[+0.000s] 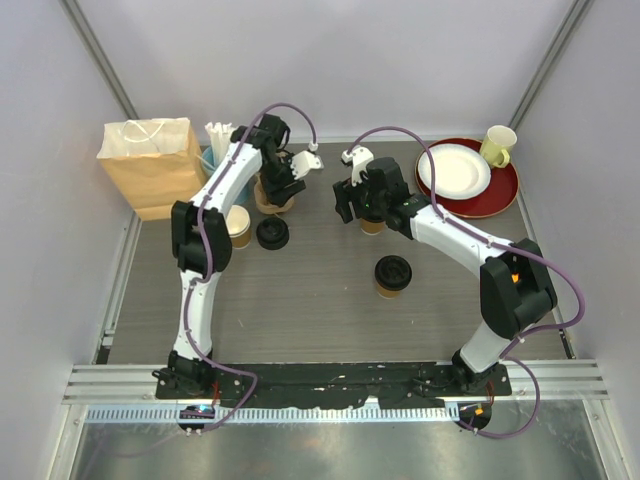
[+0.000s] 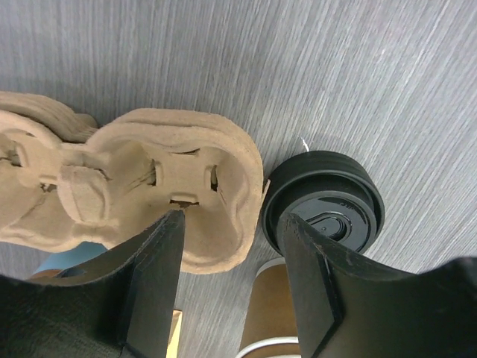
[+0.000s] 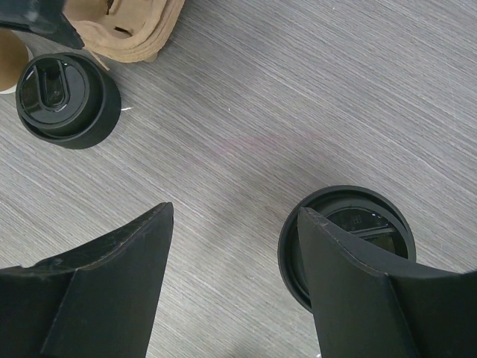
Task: Pack the takeout coffee
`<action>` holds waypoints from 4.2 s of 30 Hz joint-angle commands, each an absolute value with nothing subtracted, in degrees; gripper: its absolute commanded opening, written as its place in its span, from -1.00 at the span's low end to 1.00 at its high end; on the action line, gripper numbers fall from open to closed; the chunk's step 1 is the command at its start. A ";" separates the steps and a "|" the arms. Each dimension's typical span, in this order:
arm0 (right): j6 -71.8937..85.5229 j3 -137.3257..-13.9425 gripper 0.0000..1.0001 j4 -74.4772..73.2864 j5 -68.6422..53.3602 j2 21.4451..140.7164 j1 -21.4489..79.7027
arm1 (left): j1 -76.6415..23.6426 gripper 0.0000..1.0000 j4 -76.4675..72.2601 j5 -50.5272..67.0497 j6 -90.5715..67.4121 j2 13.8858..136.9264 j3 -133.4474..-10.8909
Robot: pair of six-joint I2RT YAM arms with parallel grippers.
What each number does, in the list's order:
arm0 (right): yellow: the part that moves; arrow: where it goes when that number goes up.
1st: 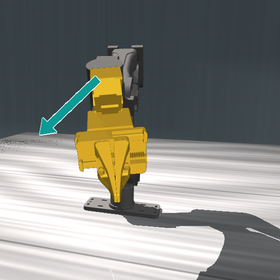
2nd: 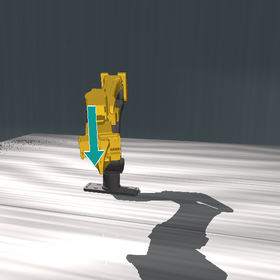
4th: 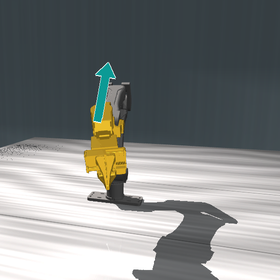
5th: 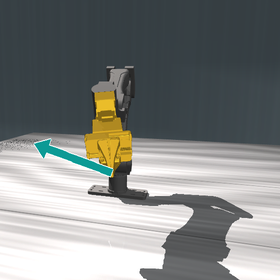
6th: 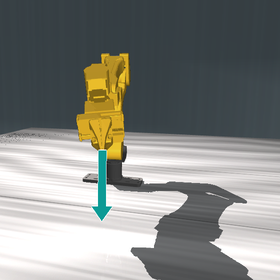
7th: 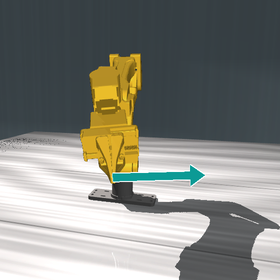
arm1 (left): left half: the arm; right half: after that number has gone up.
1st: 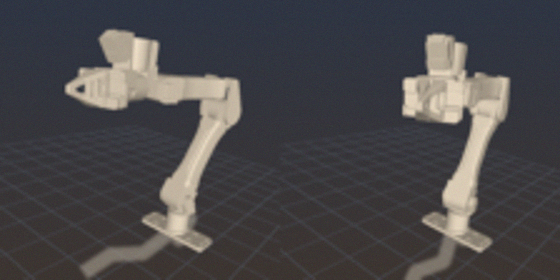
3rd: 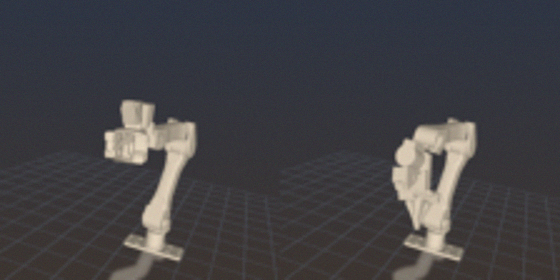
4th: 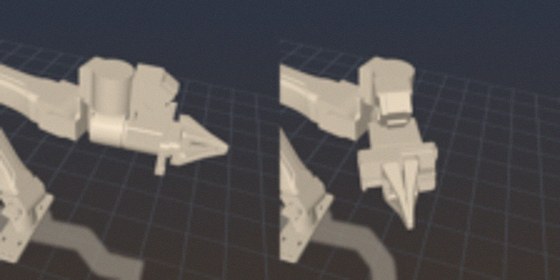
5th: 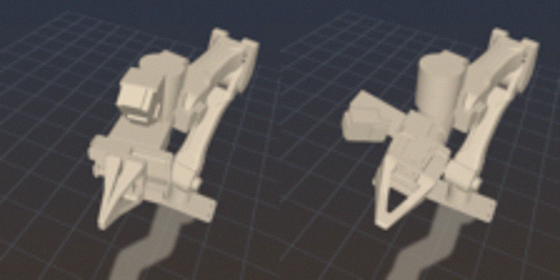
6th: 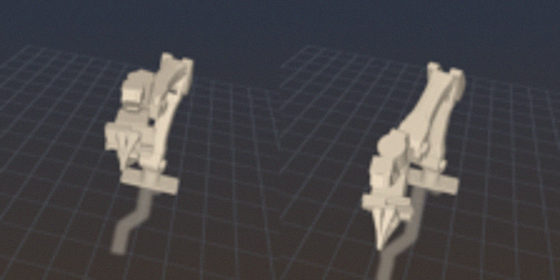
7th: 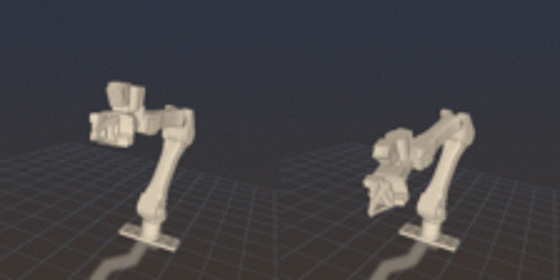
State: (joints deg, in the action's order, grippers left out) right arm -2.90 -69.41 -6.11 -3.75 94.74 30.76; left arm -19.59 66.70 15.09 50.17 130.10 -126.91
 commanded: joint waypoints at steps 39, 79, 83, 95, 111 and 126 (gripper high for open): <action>-3.34 -70.93 0.47 -6.06 -5.19 93.60 30.94 | -19.95 -0.93 69.52 13.80 53.00 131.49 -129.29; 2.11 -68.91 0.46 -2.90 -2.81 88.07 31.03 | -21.18 -1.00 51.50 5.98 50.63 108.64 -115.32; 2.29 -68.20 0.46 -2.81 -2.38 86.66 31.03 | -22.06 -1.00 52.46 7.38 50.10 106.97 -115.13; 3.51 -66.89 0.45 -4.13 2.28 81.74 30.41 | -29.08 -1.00 59.14 9.05 48.78 99.50 -114.17; 5.80 -66.36 0.48 -7.39 -6.41 72.95 28.04 | -36.56 -1.00 65.75 10.29 47.11 87.37 -95.55; 3.60 -59.24 0.48 -4.57 -7.47 70.58 33.75 | -47.20 -0.49 63.10 12.21 41.04 83.23 -76.02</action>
State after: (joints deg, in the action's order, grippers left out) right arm 4.43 -59.61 -6.98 -7.49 72.71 33.47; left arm -47.33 62.83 8.69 41.89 84.62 -75.35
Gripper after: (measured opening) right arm 0.737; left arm 0.076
